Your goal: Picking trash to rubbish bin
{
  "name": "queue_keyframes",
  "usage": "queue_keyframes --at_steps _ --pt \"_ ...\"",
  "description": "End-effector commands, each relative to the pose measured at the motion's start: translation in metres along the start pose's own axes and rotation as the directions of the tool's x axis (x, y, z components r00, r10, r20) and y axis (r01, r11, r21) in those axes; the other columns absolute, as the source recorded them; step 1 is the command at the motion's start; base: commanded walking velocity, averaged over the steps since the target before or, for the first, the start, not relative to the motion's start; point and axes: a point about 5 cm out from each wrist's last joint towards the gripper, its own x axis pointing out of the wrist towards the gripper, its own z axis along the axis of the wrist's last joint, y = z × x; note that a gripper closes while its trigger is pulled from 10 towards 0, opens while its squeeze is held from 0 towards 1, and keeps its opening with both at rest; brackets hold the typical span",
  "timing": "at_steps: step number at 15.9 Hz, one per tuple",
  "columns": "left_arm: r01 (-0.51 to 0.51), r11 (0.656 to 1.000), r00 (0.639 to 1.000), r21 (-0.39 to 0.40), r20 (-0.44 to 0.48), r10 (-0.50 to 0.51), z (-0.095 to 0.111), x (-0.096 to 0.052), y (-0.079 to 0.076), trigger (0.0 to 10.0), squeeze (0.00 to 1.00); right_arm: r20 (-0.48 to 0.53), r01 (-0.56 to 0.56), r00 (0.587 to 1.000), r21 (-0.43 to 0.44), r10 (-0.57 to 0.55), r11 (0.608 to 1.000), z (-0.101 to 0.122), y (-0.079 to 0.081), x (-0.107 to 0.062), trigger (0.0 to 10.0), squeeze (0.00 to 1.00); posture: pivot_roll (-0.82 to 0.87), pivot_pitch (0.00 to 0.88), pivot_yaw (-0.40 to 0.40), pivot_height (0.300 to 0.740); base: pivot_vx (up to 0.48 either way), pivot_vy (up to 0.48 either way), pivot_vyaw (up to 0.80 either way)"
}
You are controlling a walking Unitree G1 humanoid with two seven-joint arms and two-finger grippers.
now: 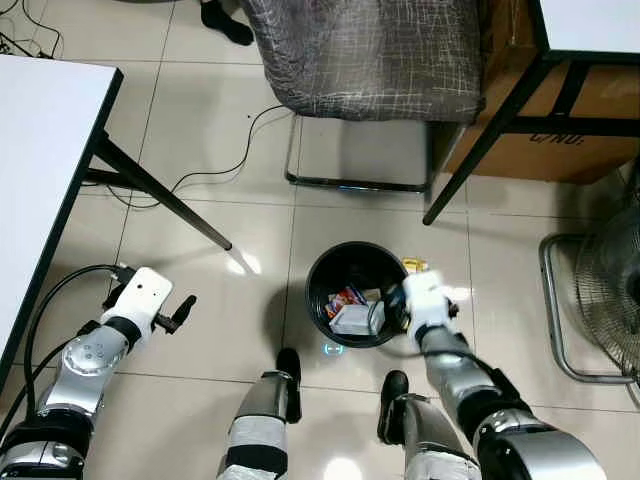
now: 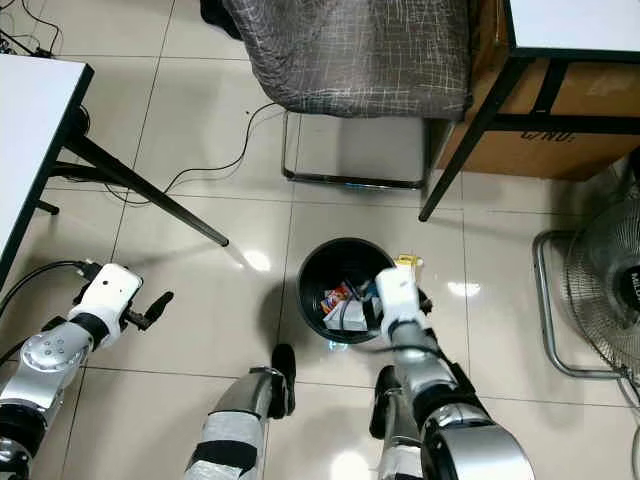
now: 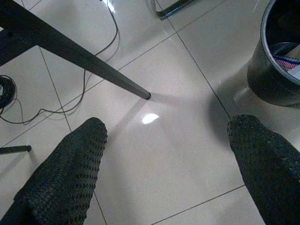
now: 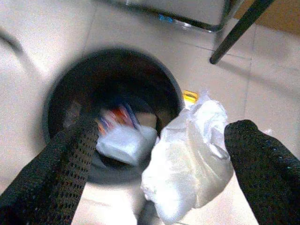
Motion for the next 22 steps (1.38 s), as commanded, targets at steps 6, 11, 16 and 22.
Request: queue_keyframes --at_steps 6,11,16,22 --pt "0.021 1.000 0.998 0.021 -0.061 -0.020 -0.017 -0.008 -0.003 10.0 0.40 0.033 0.093 0.996 -0.187 -0.089 0.978 -0.007 -0.016 -0.005 10.0 1.00 0.42 0.478 0.091 0.740 0.000 0.000 0.00" --pt "0.023 1.000 0.998 0.018 -0.059 -0.022 -0.016 -0.007 -0.004 10.0 0.40 0.103 0.122 0.989 -0.124 -0.109 0.985 0.002 -0.015 -0.005 10.0 0.95 0.42 0.474 0.092 0.740 0.000 0.000 0.00" --pt "0.021 1.000 0.998 0.019 -0.058 -0.020 -0.015 -0.007 -0.002 10.0 0.40 0.315 0.130 0.941 0.003 -0.124 0.992 0.051 -0.018 0.002 10.0 0.85 0.42 0.472 0.094 0.740 0.000 0.000 0.00" --pt "0.017 1.000 0.999 0.014 -0.052 -0.016 -0.012 -0.004 -0.002 10.0 0.39 0.281 0.051 0.957 0.093 -0.075 0.994 0.051 -0.010 0.005 10.0 0.82 0.42 0.461 0.095 0.740 0.000 0.000 0.00"
